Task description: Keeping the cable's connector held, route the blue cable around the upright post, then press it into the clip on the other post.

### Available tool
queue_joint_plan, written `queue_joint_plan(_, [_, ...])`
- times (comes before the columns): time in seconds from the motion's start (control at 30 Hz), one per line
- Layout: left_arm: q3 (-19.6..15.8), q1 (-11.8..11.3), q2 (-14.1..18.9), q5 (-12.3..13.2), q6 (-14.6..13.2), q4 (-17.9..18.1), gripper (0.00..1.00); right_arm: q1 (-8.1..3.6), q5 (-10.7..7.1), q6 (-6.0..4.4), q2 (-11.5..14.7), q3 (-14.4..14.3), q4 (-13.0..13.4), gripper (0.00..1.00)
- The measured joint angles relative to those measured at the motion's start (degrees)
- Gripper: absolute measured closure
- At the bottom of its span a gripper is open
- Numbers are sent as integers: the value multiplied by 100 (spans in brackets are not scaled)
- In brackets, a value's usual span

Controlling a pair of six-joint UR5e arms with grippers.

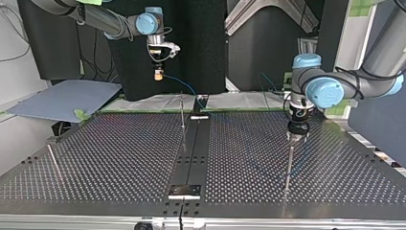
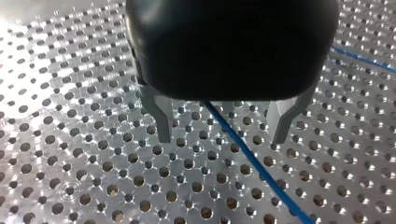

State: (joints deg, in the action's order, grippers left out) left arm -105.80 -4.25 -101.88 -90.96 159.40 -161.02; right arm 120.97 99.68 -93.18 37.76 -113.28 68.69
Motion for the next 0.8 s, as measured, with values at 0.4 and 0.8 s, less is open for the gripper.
queue_joint_plan(0.4, [-329, -2, 333, 68, -4, 132, 0, 7, 0, 0, 9, 2, -4, 100])
queue_joint_plan(0.8, [-505, 47, 707, 128, -31, 92, 0, 10, 0, 0, 15, 2, -4, 100])
